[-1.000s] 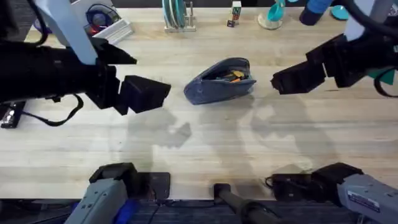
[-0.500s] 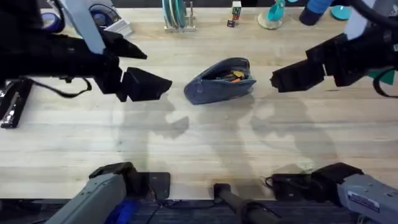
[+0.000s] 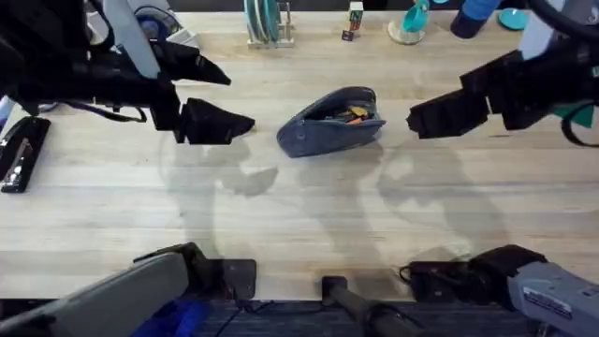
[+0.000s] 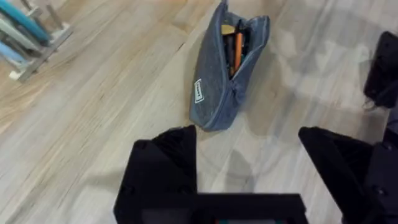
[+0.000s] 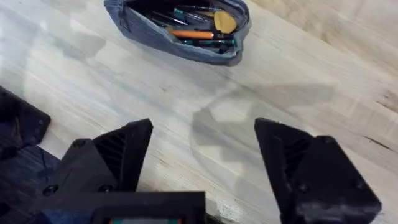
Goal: Unzip the bag, pick up the pens from the table one at a time and place them inside, then zip the bag closed.
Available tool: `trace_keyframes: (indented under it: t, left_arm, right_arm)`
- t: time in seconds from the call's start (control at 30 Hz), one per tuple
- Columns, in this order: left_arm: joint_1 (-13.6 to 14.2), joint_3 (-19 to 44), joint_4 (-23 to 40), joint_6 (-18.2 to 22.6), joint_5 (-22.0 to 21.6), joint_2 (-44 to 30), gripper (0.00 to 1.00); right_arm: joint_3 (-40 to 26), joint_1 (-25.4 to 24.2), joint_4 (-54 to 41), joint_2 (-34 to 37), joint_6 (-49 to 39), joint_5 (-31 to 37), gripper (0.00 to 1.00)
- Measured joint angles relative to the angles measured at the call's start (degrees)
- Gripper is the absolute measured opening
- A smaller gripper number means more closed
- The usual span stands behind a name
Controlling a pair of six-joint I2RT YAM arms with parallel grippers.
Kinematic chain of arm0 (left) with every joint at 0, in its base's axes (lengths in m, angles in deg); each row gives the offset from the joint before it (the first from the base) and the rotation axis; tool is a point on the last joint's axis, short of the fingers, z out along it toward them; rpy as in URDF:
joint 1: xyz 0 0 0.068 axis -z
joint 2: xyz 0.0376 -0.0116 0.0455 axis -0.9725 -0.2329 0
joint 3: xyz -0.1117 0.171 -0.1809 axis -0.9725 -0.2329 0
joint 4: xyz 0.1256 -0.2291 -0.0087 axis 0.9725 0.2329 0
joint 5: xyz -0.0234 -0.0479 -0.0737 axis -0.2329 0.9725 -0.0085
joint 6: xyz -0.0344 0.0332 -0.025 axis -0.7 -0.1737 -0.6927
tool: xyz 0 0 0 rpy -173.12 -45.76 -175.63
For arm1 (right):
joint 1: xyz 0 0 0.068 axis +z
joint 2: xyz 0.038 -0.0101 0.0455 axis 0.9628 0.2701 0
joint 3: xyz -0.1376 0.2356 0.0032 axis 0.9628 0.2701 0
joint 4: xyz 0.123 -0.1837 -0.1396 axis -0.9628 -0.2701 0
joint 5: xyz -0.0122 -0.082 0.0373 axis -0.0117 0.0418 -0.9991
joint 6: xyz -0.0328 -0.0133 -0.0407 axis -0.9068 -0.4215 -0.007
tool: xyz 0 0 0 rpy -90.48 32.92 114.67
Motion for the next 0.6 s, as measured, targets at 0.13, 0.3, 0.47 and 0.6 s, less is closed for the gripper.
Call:
trace_keyframes:
  t: [0.13,0.3,0.47,0.6]
  left_arm:
    - [-0.85,0.00,1.95,5.47,1.91,-2.16,0.995]
    - [-0.97,0.00,2.40,11.23,3.11,-3.71,0.993]
    - [-0.97,0.00,2.57,16.37,3.37,-5.43,0.995]
    - [-0.97,0.00,2.57,19.72,3.77,-7.63,0.993]
  right_arm:
    - [0.00,0.00,0.02,0.00,0.29,-0.01,0.995]
    - [0.00,0.00,0.01,0.01,2.43,-0.01,0.996]
    - [0.00,0.00,0.02,0.02,3.31,-0.01,0.996]
    - [0.00,0.00,0.02,0.00,3.47,-0.01,0.996]
